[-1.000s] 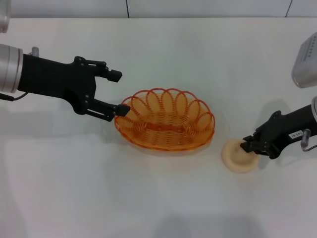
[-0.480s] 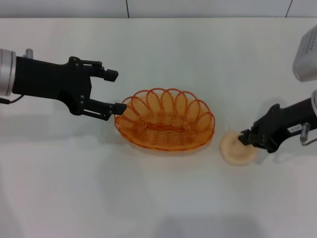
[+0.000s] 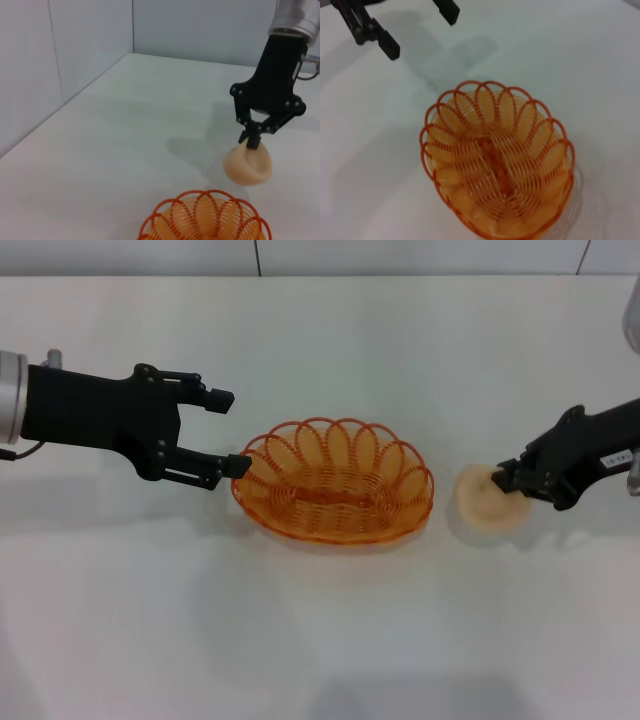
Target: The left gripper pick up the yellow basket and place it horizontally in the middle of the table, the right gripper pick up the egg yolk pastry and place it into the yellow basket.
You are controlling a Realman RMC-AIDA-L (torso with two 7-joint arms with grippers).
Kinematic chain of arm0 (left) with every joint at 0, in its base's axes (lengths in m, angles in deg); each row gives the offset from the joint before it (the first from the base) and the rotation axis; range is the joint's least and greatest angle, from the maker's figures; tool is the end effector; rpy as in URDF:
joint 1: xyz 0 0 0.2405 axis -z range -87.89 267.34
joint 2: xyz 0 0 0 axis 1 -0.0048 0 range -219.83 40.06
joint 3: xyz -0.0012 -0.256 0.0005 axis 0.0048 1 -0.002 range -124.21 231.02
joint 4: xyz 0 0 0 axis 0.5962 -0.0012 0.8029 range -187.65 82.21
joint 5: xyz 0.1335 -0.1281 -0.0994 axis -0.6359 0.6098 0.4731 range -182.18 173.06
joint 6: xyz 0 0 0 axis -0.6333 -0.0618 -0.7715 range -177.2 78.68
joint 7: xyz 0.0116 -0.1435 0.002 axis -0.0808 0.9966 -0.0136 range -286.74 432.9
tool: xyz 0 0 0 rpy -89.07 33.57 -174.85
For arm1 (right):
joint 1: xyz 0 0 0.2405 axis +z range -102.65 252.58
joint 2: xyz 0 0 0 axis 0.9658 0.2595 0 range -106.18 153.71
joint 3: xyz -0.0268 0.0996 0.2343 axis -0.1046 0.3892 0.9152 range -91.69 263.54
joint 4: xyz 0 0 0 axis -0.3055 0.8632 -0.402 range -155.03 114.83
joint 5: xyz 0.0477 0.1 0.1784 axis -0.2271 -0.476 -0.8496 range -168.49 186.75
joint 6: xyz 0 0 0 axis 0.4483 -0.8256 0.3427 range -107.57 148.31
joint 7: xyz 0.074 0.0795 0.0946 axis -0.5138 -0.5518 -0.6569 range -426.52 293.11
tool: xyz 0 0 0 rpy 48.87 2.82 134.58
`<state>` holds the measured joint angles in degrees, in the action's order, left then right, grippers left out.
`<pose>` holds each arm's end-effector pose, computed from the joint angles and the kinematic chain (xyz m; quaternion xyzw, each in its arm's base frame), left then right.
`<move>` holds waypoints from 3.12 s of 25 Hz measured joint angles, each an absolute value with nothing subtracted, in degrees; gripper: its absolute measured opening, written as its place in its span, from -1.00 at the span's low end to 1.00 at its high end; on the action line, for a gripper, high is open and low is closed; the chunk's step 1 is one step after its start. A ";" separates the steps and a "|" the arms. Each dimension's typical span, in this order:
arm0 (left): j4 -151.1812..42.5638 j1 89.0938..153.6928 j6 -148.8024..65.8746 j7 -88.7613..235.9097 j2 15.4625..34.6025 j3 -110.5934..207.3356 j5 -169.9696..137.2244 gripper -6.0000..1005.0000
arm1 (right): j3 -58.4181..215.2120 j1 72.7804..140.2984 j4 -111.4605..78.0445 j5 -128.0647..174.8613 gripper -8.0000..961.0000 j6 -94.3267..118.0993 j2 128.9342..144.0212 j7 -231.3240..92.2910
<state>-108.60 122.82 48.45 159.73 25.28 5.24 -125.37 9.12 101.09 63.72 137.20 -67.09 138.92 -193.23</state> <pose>-0.2241 0.3476 0.0483 -0.9854 -0.0937 -0.1134 0.0859 0.1749 0.3375 0.0269 -0.9711 0.1921 -0.0444 0.1341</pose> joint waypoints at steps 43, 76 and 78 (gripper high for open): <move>-108.70 122.91 48.54 159.47 25.24 5.33 -125.83 0.64 | -11.10 109.91 54.37 130.43 -0.79 -44.44 139.71 -193.43; -108.71 117.97 51.53 158.68 24.74 7.82 -122.59 0.64 | -4.43 92.45 67.05 129.50 0.82 -47.73 139.08 -188.80; -108.63 117.74 52.66 158.08 24.72 9.52 -122.55 0.64 | -4.41 92.09 66.83 129.07 0.82 -47.74 139.08 -188.21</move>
<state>-108.63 117.74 52.66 158.08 24.72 9.52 -122.55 -4.41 92.09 66.83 129.07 -47.74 139.08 -188.21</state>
